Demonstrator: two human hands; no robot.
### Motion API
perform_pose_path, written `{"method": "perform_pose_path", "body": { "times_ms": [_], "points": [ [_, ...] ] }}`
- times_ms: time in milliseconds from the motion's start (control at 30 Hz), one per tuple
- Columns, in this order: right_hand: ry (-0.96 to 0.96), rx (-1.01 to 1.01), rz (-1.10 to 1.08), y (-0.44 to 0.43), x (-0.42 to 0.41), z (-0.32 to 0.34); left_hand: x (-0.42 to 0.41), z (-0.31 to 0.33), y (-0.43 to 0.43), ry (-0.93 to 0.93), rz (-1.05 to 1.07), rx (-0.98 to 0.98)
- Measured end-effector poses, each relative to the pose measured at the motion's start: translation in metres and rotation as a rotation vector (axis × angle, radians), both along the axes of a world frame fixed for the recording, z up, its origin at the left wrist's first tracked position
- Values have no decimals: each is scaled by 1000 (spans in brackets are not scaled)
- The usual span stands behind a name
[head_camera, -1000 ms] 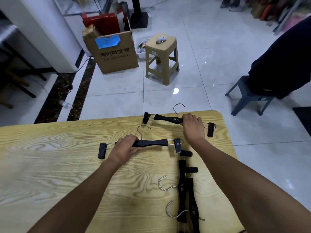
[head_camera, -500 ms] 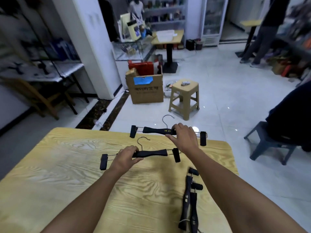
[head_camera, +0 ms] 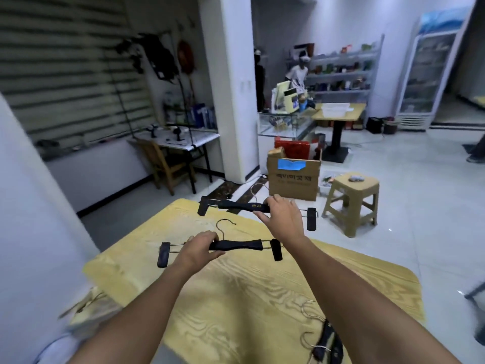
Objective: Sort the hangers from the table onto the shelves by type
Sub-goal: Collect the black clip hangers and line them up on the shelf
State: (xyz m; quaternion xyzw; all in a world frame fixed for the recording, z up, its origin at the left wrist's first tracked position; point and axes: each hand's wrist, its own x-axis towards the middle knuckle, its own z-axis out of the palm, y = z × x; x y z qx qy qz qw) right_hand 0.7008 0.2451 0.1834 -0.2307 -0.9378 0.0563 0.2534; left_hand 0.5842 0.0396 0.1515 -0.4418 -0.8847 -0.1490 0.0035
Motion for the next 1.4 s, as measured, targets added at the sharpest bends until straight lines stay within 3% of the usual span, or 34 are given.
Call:
{"method": "perform_pose_path", "body": {
  "times_ms": [400, 633, 833, 1067, 1400],
  "points": [
    [129, 70, 305, -162, 6, 27, 60, 18, -178, 6, 227, 74],
    [137, 104, 530, -264, -16, 37, 90, 32, -295, 57, 537, 166],
    [183, 23, 742, -366, -25, 49, 136, 40, -400, 58, 804, 109],
    [183, -40, 1027, -460, -4, 48, 223, 44, -475, 83, 1091, 94],
    [156, -49, 1457, -573, 100, 40, 407, 42, -517, 126, 1502, 101]
  ]
}}
